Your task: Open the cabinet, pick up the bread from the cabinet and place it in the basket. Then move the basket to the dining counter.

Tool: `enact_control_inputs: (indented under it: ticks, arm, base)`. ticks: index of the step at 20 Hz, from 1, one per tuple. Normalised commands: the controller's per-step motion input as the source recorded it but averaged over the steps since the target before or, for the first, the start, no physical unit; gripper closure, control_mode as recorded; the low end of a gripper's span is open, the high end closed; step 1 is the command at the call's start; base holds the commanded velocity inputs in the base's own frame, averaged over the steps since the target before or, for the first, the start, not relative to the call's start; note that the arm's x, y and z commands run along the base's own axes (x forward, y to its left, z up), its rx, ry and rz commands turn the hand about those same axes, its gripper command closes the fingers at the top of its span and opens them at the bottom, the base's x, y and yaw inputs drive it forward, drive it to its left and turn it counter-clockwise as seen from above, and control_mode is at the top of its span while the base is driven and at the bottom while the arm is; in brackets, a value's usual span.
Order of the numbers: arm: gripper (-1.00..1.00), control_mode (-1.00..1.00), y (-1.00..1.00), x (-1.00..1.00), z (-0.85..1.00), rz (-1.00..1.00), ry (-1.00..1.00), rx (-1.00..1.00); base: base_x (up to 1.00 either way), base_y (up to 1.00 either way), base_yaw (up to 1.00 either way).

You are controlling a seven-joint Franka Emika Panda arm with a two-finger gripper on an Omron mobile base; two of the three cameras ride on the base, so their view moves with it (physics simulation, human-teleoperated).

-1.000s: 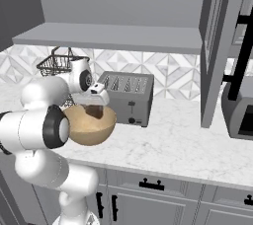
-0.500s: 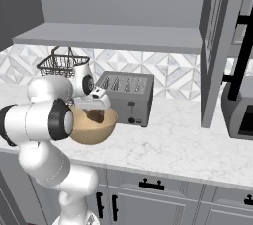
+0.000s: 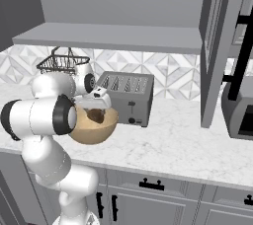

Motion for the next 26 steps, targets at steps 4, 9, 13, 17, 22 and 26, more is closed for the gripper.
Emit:
enact_control_inputs:
  ticks: [4,9,13,17,22,26]
  arm:
    - [-1.0,-1.0,-0.01,0.1,0.0,0.0,-0.1,0.02]
    - [-1.0,-1.0,-0.01,0.11,0.0,0.0,-0.24,0.03]
    - [-1.0,-1.0,-0.03,0.24,0.02,-0.04,-0.29,0.05]
    - [-1.0,-1.0,0.0,-0.04,0.02,0.0,-0.13,0.01]
    - [-1.0,-1.0,0.0,-0.36,0.12,0.0,-0.02,0.0]
    - [-1.0,-1.0,0.0,-0.51,0.37,0.0,0.0,0.0]
  base:
    - [0.0,0.0,0.0]
    - [0.0,0.0,0.0]
    - [0.0,0.0,0.0]
    - [0.0,0.0,0.0]
    - [0.0,0.0,0.0]
    - [0.0,0.0,0.0]
